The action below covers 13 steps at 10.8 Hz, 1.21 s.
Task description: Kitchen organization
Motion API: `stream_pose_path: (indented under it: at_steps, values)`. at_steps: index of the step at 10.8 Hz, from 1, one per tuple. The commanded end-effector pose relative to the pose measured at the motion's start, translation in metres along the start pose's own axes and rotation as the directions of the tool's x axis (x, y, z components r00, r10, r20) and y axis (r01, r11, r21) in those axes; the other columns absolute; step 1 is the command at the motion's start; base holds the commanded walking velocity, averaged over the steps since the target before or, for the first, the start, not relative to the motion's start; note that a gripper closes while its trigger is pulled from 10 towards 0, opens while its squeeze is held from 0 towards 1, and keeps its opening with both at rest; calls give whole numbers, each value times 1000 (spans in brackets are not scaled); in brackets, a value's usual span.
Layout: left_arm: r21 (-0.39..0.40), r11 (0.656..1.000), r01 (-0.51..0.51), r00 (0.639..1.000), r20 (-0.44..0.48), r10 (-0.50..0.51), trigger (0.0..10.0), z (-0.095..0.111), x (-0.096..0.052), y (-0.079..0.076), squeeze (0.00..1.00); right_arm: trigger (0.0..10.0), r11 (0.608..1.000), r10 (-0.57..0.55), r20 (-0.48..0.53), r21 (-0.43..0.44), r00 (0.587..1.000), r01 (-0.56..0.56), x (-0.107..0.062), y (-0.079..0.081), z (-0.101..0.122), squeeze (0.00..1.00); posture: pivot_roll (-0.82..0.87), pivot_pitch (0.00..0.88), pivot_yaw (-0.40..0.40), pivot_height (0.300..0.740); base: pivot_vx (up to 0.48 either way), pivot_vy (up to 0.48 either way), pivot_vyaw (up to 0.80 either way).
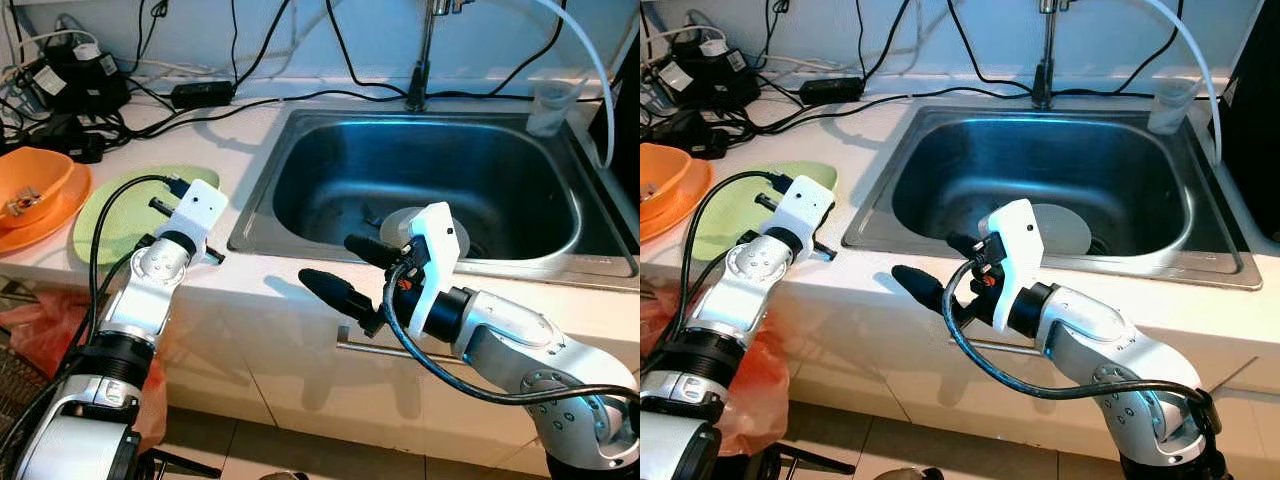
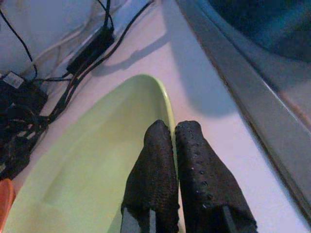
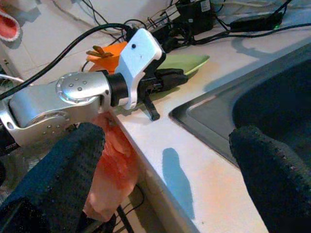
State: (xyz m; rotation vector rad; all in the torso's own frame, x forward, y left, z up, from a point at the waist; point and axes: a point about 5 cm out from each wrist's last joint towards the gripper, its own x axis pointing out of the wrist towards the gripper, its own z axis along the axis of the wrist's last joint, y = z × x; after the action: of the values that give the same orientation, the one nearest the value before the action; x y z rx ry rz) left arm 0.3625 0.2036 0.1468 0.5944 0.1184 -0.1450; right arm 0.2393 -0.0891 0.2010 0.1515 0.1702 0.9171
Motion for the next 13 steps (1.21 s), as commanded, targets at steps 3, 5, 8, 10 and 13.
stream_pose_path:
  at_steps: [3,5,8,10,13]
  values:
    - [2,1000,-12,999,47,12,0,3,0,-7,0,10000,1000,-7,8,-8,1000,7,-1,0,3,0,-18,33,83,740,0,0,0]
    - [2,1000,-11,991,136,11,0,21,4,-15,0,10000,1000,-10,9,-8,1000,10,-1,-1,3,0,-24,30,85,740,0,0,0]
    - [28,999,-43,954,299,33,0,51,4,-31,0,10000,1000,-7,10,-5,1000,7,1,-1,3,0,-27,25,82,740,0,0,0]
    - [29,999,-40,926,376,26,0,65,2,-40,0,10000,1000,-9,7,-3,1000,9,2,-2,2,0,-29,19,81,740,0,0,0]
    - [41,999,-17,890,456,-4,0,80,0,-53,0,10000,1000,-14,8,-4,1000,14,2,-3,1,0,-35,12,84,740,0,0,0]
